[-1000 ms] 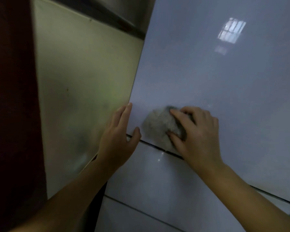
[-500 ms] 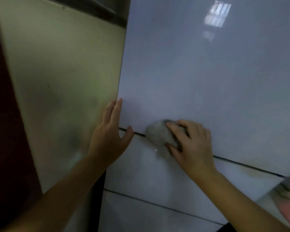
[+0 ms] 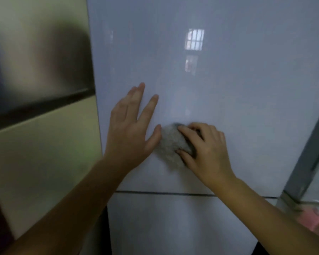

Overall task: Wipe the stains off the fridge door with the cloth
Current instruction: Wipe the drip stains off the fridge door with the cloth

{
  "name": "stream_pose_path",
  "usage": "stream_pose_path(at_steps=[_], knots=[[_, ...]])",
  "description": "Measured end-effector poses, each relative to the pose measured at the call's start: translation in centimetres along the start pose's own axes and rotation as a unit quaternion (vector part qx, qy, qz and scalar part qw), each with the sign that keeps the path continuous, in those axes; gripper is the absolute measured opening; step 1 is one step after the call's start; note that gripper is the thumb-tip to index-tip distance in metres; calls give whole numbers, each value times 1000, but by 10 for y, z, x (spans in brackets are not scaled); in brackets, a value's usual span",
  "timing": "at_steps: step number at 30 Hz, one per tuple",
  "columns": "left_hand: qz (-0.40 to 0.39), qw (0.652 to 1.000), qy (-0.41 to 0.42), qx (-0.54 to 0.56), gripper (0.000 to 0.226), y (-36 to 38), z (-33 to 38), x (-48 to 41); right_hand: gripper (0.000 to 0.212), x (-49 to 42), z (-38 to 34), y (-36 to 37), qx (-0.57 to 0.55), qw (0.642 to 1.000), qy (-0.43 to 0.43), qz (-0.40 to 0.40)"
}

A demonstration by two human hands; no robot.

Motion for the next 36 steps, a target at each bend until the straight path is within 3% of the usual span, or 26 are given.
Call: stream_pose_path(at_steps=[5, 10, 18, 24, 32, 36], knots=[[-68, 996, 18, -46, 63, 3, -11, -20, 55, 8, 33, -17, 14, 1000, 23, 6], [-33, 997, 22, -71, 59, 5, -15, -24, 59, 1, 44, -29, 12, 999, 42, 5], [-23, 996, 12, -89, 65, 16, -11, -19, 56, -29, 35, -33, -42, 993, 81, 80], [-27, 996, -4, -89, 72, 31, -9, -14, 58, 46, 44, 7, -18, 999, 49, -4], [-27, 996, -6, -81, 70, 32, -6, -12, 56, 95, 102, -10, -104, 970, 212, 60], [-35, 996, -7, -83, 70, 32, -7, -12, 55, 66, 86, -12, -139, 963, 218, 80]])
Point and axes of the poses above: each hand's wrist, its own x-axis away from the middle knuckle, its own y-axis out of the palm, z = x × y, the point moved 3 cm from there along -x, towards the middle knuckle, and after that the axes turned 9 degrees about y, right-handed, at the moved point
